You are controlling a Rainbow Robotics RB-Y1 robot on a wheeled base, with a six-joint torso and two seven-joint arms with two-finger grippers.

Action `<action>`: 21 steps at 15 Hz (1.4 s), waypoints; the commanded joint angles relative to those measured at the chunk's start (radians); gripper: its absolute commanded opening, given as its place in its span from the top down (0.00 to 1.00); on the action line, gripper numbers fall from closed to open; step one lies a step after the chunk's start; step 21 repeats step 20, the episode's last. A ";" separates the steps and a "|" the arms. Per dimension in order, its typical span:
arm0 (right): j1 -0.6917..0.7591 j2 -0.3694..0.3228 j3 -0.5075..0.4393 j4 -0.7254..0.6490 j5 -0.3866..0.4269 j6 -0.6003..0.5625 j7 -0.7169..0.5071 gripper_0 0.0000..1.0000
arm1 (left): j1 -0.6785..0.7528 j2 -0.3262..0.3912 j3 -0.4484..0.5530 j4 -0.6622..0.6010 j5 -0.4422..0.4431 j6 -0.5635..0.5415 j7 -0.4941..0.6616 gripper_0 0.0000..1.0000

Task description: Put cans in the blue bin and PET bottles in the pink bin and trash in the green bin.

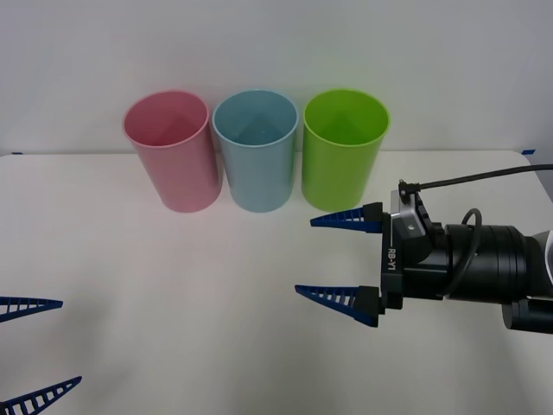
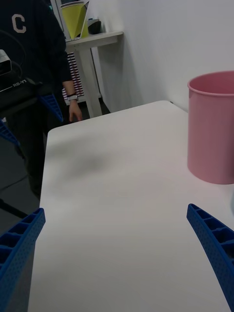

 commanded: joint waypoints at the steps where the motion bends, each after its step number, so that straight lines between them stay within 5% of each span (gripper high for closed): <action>1: 0.001 0.002 -0.024 0.052 0.000 -0.066 0.025 0.00 | 0.000 0.000 0.000 0.000 0.000 0.000 0.000 0.00; 7: 0.015 -0.004 0.006 0.187 0.000 -0.101 0.064 0.00 | 0.000 0.000 0.000 0.000 0.000 0.000 0.000 0.00; 21: 0.058 -0.017 0.029 0.190 0.000 -0.101 0.083 0.00 | 0.000 0.000 0.000 0.000 0.000 0.000 0.000 0.00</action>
